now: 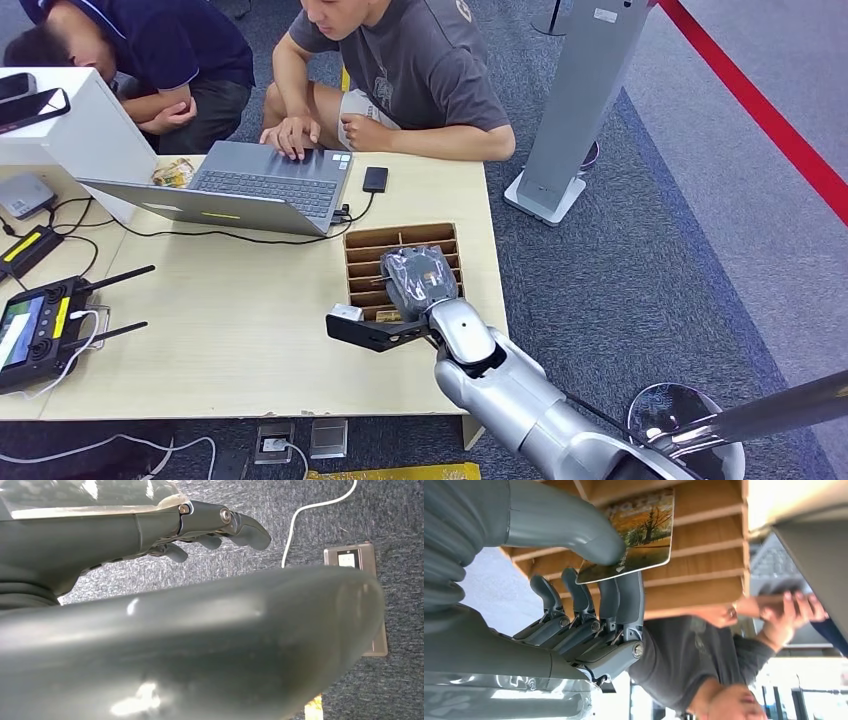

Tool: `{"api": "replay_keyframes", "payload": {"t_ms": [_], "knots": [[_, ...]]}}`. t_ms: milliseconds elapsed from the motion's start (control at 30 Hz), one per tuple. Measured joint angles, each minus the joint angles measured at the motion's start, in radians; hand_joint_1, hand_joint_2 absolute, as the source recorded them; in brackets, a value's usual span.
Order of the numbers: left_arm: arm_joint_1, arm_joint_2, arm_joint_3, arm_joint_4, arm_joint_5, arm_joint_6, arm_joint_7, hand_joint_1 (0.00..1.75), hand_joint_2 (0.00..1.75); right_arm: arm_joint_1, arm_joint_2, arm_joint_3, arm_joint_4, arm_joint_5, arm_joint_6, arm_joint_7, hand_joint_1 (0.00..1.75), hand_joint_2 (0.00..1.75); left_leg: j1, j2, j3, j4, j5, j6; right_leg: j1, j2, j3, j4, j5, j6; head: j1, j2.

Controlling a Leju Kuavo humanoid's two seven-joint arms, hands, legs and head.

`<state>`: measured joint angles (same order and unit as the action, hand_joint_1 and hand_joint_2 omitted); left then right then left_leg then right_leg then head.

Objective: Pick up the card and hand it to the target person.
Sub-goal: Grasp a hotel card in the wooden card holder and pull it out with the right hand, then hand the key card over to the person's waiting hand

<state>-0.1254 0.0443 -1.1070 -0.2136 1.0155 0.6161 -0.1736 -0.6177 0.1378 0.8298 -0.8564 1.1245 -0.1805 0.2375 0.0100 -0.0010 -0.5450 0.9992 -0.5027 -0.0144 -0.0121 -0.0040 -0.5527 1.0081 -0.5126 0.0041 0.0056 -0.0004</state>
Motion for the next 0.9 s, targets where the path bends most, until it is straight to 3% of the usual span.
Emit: {"api": "replay_keyframes", "payload": {"t_ms": [700, 900], "knots": [[0.000, 0.005, 0.000, 0.000, 0.009, 0.001, -0.012, 0.00, 0.00, -0.007, -0.052, -0.074, -0.204, 0.003, -0.032, 0.008, 1.53, 1.75, 0.000, 0.000, 0.000, 0.000, 0.000, 0.000, 0.000, 0.000, 0.000, 0.000, 0.000, 0.000, 0.000, 0.000], [0.001, 0.006, 0.000, 0.000, 0.007, -0.005, -0.023, 0.00, 0.00, -0.047, -0.076, -0.122, -0.262, 0.039, -0.078, 0.023, 1.40, 1.75, 0.000, 0.000, 0.000, 0.000, 0.000, 0.000, 0.000, 0.000, 0.000, 0.000, 0.000, 0.000, 0.000, 0.000]]}}
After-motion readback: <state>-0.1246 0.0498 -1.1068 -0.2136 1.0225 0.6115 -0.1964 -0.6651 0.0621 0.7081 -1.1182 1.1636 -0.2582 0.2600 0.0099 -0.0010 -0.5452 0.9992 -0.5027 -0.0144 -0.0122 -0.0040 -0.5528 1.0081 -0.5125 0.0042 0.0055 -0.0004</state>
